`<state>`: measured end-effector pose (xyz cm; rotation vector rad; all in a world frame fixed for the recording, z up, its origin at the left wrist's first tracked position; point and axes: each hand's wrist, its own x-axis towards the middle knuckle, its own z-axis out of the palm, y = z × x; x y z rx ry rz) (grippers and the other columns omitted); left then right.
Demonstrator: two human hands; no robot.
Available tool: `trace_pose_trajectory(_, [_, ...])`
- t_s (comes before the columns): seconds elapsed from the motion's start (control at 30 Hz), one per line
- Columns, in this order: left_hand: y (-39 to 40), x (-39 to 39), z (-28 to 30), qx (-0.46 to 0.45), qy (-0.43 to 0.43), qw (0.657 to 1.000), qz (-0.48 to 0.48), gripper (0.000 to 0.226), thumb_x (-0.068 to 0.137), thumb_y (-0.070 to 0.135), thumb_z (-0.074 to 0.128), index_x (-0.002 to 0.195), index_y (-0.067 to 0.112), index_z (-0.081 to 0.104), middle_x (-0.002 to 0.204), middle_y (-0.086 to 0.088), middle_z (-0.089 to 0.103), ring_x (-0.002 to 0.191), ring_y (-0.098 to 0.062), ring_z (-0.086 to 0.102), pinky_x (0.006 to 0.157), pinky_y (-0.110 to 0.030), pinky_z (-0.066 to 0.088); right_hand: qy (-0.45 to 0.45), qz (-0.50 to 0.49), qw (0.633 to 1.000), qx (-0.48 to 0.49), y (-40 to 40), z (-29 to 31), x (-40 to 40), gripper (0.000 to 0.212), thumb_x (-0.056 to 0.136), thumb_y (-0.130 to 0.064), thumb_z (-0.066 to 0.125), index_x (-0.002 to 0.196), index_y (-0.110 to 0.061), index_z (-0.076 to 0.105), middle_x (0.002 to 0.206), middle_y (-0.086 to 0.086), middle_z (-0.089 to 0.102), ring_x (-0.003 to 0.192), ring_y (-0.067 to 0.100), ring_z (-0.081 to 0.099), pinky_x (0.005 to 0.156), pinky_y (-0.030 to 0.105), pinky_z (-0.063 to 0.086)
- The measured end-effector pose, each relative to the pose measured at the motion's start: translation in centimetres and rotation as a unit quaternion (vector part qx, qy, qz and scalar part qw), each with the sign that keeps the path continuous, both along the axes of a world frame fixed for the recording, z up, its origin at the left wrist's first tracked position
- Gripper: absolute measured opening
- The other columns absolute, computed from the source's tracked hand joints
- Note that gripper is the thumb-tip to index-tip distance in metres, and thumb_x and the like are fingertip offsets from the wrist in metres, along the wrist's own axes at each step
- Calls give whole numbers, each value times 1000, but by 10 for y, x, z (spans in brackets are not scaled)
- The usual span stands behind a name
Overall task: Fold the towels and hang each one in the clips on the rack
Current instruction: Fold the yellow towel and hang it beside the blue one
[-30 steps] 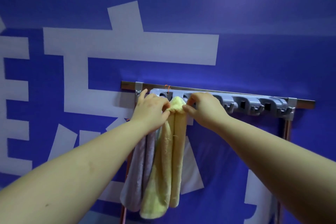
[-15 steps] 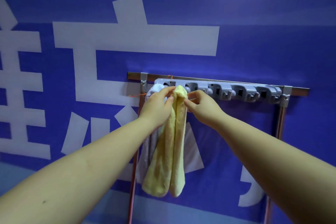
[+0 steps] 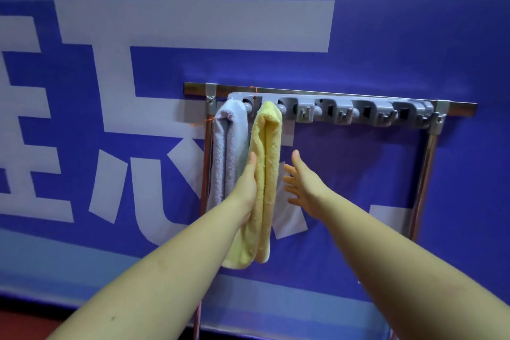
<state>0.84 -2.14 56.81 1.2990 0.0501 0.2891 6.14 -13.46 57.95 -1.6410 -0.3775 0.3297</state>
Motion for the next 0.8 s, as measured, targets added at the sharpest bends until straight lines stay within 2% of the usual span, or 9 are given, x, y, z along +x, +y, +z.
trace_pose_trajectory(0.07, [0, 8, -11, -24, 6, 1000, 2, 59, 96, 56, 15, 101, 21, 62, 88, 1, 69, 84, -11, 62, 79, -31, 48, 30, 14, 999, 9, 4, -16, 7, 80, 85, -74, 21, 143, -22, 37, 150, 10, 35, 139, 28, 32, 111, 45, 27])
trace_pose_trajectory(0.1, [1, 13, -17, -35, 10, 999, 3, 64, 95, 58, 14, 101, 18, 64, 86, -2, 71, 82, -13, 65, 73, -31, 50, 36, 26, 999, 9, 6, -25, 11, 82, 83, -76, 18, 139, -23, 45, 147, 9, 42, 136, 27, 37, 112, 45, 27])
trace_pose_trajectory(0.17, [1, 19, -24, -63, 13, 998, 0, 73, 92, 63, 15, 112, 11, 62, 98, -15, 71, 91, -25, 67, 74, -36, 52, 39, 41, 998, 24, 10, -38, 15, 81, 86, -74, 12, 124, -22, 60, 131, 7, 58, 124, 25, 50, 110, 44, 33])
trace_pose_trajectory(0.23, [3, 26, -31, -91, 15, 996, -9, 78, 90, 66, 17, 117, 6, 60, 111, -23, 66, 102, -33, 64, 82, -43, 52, 24, 30, 998, 46, 10, -47, 16, 77, 91, -66, 10, 116, -20, 66, 118, 7, 67, 110, 22, 61, 97, 35, 45])
trace_pose_trajectory(0.33, [3, 34, -43, -91, 15, 996, -17, 78, 91, 66, 15, 117, 8, 61, 112, -20, 67, 108, -31, 63, 82, -39, 51, 5, -3, 996, 88, 6, -59, 18, 70, 95, -61, 15, 115, -17, 66, 111, 6, 70, 99, 15, 66, 71, 21, 50])
trace_pose_trajectory(0.43, [-1, 36, -59, -109, 25, 992, -57, 79, 92, 64, 11, 111, 8, 63, 100, -16, 70, 97, -26, 66, 77, -36, 51, 6, -15, 995, 103, 5, -73, 23, 63, 95, -58, 20, 122, -19, 62, 116, 3, 67, 106, 14, 62, 78, 22, 47])
trace_pose_trajectory(0.53, [-6, 38, -71, -126, 34, 988, -79, 84, 91, 65, 9, 114, 5, 61, 106, -19, 67, 99, -27, 65, 78, -35, 52, 21, -21, 993, 116, 6, -81, 20, 56, 98, -51, 23, 124, -17, 59, 113, 1, 66, 95, 6, 61, 74, 18, 44])
trace_pose_trajectory(0.67, [0, 35, -89, -93, 82, 990, -70, 83, 90, 65, 7, 99, 8, 66, 91, -13, 70, 84, -23, 67, 67, -29, 54, 88, 2, 990, 114, 8, -96, 16, 59, 98, -52, 20, 124, -16, 58, 111, 0, 63, 82, 4, 59, 65, 19, 44])
trace_pose_trajectory(0.8, [4, 33, -116, -69, 123, 988, -65, 80, 91, 65, 8, 91, 10, 66, 73, -7, 73, 81, -23, 64, 68, -31, 50, 108, 4, 993, 48, 17, -125, 10, 63, 95, -60, 19, 109, -21, 66, 105, 1, 69, 92, 10, 62, 85, 30, 46])
